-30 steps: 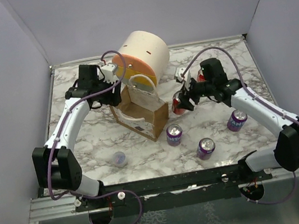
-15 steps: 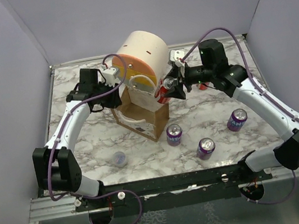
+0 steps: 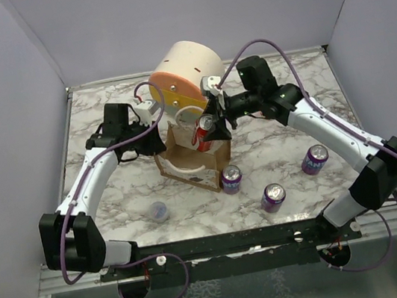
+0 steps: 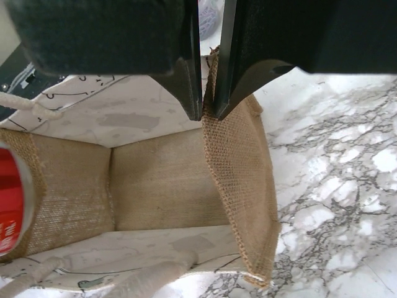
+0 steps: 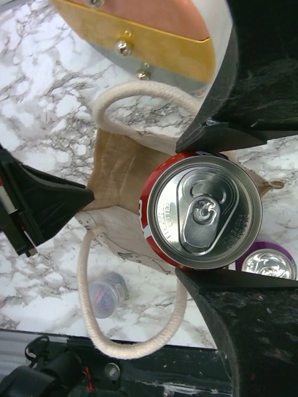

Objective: Place the beverage into the canvas bag

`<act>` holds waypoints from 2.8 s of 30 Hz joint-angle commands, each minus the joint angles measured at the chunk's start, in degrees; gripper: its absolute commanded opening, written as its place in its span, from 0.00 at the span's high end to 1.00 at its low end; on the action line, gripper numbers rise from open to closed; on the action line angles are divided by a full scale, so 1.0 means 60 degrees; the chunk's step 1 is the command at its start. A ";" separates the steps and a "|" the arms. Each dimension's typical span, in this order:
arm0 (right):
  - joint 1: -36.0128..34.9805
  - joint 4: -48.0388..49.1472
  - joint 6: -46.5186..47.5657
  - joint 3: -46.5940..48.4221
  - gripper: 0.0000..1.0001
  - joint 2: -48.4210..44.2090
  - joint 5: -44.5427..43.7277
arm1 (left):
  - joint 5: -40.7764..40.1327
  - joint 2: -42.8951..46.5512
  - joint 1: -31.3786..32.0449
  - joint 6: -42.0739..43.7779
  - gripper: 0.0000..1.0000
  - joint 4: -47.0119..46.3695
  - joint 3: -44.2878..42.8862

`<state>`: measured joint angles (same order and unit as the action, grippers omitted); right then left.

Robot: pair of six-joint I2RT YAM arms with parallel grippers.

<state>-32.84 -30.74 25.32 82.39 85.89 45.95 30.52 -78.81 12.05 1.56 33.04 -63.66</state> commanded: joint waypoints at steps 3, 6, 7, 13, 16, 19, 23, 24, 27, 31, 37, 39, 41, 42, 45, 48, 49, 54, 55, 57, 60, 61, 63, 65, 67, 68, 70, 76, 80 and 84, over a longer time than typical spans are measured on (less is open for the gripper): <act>-0.1018 0.0584 0.0485 0.1084 0.99 0.0773 -0.0290 | 0.0693 0.0694 -0.0017 -0.0274 0.83 -0.0047 0.0498; -0.1355 0.0690 0.0676 0.1239 0.99 0.1143 -0.0707 | 0.0429 0.1026 -0.0018 -0.0352 0.79 -0.0250 0.0645; -0.1454 0.0737 0.0717 0.1303 0.99 0.1255 -0.0859 | 0.0273 0.1077 -0.0019 -0.0360 0.78 -0.0317 0.0689; -0.1834 0.1083 0.0867 0.1356 0.99 0.1852 -0.1575 | -0.0502 0.0976 -0.0017 -0.0412 0.73 -0.0404 0.0728; -0.1962 0.1411 0.0906 0.1319 0.99 0.2157 -0.2055 | -0.0826 0.0894 -0.0017 -0.0440 0.72 -0.0472 0.0779; -0.2005 0.1817 0.0777 0.1266 0.99 0.2375 -0.2374 | -0.1092 0.0892 -0.0027 -0.0423 0.72 -0.0590 0.0910; -0.2052 0.2296 0.0595 0.1089 0.99 0.2619 -0.2817 | -0.1094 0.0841 -0.0017 -0.0394 0.76 -0.0675 0.1047; -0.2059 0.2428 0.0511 0.1017 0.99 0.2641 -0.2943 | -0.1098 0.0844 -0.0017 -0.0385 0.78 -0.0696 0.1078; -0.2106 0.2867 0.0223 0.0717 0.99 0.2656 -0.3287 | -0.0985 0.0844 -0.0021 -0.0363 0.84 -0.0783 0.1179; -0.2232 0.3376 -0.0131 0.0332 0.99 0.2683 -0.3708 | -0.0846 0.0873 -0.0020 -0.0342 0.94 -0.0911 0.1304; -0.2355 0.4053 -0.0514 -0.0236 0.99 0.2697 -0.4175 | -0.0912 0.0916 -0.0025 -0.0420 1.00 -0.0964 0.1393; -0.2370 0.4259 -0.0616 -0.0346 0.99 0.2712 -0.4424 | -0.0936 0.0936 -0.0024 -0.0460 1.00 -0.0981 0.1410; -0.2385 0.4409 -0.0659 -0.0453 0.99 0.2750 -0.4584 | -0.0969 0.0940 -0.0028 -0.0487 1.00 -0.0982 0.1438; -0.2399 0.4452 -0.0650 -0.0463 0.99 0.2793 -0.4671 | -0.0971 0.0933 -0.0022 -0.0508 1.00 -0.0989 0.1438; -0.2419 0.4582 -0.0654 -0.0460 0.99 0.2927 -0.4940 | -0.0877 0.0932 -0.0031 -0.0520 1.00 -0.0987 0.1454; -0.2422 0.4668 -0.0727 -0.0386 0.99 0.3098 -0.5074 | -0.0779 0.0928 -0.0022 -0.0504 1.00 -0.1020 0.1492; -0.2422 0.4671 -0.0762 -0.0339 0.99 0.3184 -0.5080 | -0.0746 0.0932 -0.0025 -0.0500 1.00 -0.1031 0.1492; -0.2422 0.4816 -0.0909 -0.0262 0.99 0.3455 -0.5132 | -0.0648 0.0932 -0.0023 -0.0495 1.00 -0.1024 0.1511; -0.2422 0.4860 -0.0950 -0.0267 0.99 0.3496 -0.5139 | -0.0632 0.0932 -0.0022 -0.0495 1.00 -0.1024 0.1515; -0.2422 0.4878 -0.0988 -0.0232 0.99 0.3589 -0.5120 | -0.0632 0.0937 -0.0022 -0.0481 1.00 -0.1042 0.1535; -0.2422 0.4889 -0.1088 -0.0224 0.99 0.3720 -0.5107 | -0.0626 0.0925 -0.0024 -0.0466 1.00 -0.1053 0.1548; -0.2422 0.4902 -0.1108 -0.0209 0.99 0.3771 -0.5110 | -0.0609 0.0918 -0.0032 -0.0458 1.00 -0.1057 0.1549; -0.2422 0.4939 -0.1224 -0.0194 0.99 0.3866 -0.5158 | -0.0582 0.0930 -0.0021 -0.0453 1.00 -0.1075 0.1577; -0.2422 0.4983 -0.1306 -0.0182 0.99 0.3948 -0.5181 | -0.0585 0.0945 -0.0025 -0.0438 1.00 -0.1097 0.1613; -0.2422 0.5080 -0.1393 -0.0188 0.99 0.4019 -0.5221 | -0.0575 0.0972 -0.0018 -0.0422 1.00 -0.1104 0.1640; -0.2422 0.5116 -0.1457 -0.0164 0.99 0.4054 -0.5258 | -0.0575 0.0986 -0.0021 -0.0409 1.00 -0.1098 0.1646; -0.2422 0.5124 -0.1540 -0.0095 0.98 0.4144 -0.5337 | -0.0569 0.1021 -0.0017 -0.0394 1.00 -0.1112 0.1690; -0.2422 0.5071 -0.1743 -0.0051 0.93 0.4392 -0.5246 | -0.0556 0.1118 -0.0018 -0.0378 1.00 -0.1171 0.1774; -0.2422 0.4973 -0.1744 -0.0017 0.82 0.4586 -0.5238 | -0.0519 0.1177 -0.0021 -0.0375 1.00 -0.1205 0.1794; -0.2422 0.4776 -0.1531 0.0104 0.67 0.4760 -0.5286 | -0.0510 0.1263 -0.0029 -0.0358 1.00 -0.1242 0.1858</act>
<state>-46.94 -5.04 15.33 80.36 112.44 15.25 26.17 -72.58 12.05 -0.95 24.97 -54.13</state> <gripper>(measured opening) 0.650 0.019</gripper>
